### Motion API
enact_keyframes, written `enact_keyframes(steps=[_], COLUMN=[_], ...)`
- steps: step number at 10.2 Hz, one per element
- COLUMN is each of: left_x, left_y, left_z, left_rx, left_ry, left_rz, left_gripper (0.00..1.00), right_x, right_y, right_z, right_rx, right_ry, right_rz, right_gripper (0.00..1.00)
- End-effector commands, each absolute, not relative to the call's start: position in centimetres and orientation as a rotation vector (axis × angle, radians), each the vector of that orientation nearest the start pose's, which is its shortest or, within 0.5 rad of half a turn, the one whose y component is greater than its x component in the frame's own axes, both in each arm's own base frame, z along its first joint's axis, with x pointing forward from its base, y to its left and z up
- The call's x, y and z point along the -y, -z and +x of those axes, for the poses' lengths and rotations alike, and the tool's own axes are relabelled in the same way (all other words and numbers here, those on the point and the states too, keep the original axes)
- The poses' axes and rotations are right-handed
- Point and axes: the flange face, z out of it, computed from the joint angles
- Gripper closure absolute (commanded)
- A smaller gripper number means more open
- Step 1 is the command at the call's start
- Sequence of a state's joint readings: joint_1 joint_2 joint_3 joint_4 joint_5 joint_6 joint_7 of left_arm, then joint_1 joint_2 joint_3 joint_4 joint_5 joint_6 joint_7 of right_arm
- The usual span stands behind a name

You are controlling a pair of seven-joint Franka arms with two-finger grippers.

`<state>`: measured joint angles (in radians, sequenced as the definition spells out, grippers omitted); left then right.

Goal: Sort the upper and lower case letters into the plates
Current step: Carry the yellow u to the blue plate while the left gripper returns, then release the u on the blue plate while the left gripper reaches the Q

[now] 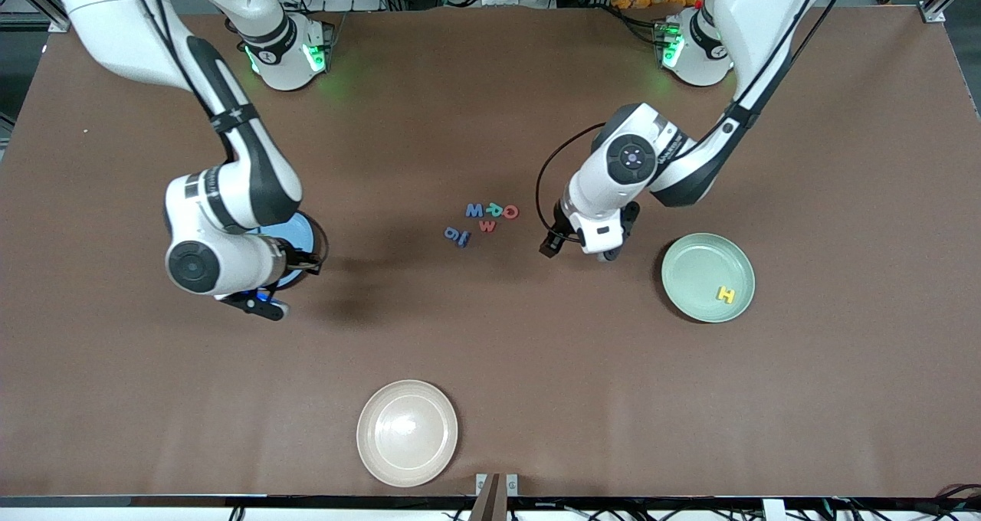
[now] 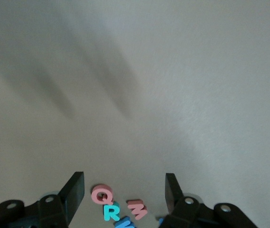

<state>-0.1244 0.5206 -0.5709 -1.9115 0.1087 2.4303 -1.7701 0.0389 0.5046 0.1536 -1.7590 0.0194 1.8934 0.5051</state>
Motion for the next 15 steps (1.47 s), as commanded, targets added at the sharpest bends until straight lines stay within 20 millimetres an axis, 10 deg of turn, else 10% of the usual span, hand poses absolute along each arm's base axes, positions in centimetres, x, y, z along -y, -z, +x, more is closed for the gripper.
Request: enact_keyframes(steps=[1,4,9,15], left_x=[40.7,42.3,46.3,47.7], left_y=[-25.2,-23.4,-20.1,-18.0], left_z=[49.4,48.4,44.9,44.7], left_rx=[1.718,1.709,1.715,1.691], left_ry=[-0.181,-0.147,-0.139,-0.081], left_rz=[-2.813,-2.823,-2.837,-2.842], left_gripper=[0.24,0.27,0.26,0.32], right_x=[-7.5,-5.5,-4.3,-10.6], right_y=[-24.9,-22.8,-22.0,-25.3], right_z=[58.8,57.6,57.3,58.7], right_rx=[-0.454,-0.431,-0.484,-0.618], right_ry=[-0.596,-0.601,-0.643,-0.589], right_rz=[-3.063,-3.048,-3.032,-3.024], right_gripper=[1.00,1.00,0.00,0.00])
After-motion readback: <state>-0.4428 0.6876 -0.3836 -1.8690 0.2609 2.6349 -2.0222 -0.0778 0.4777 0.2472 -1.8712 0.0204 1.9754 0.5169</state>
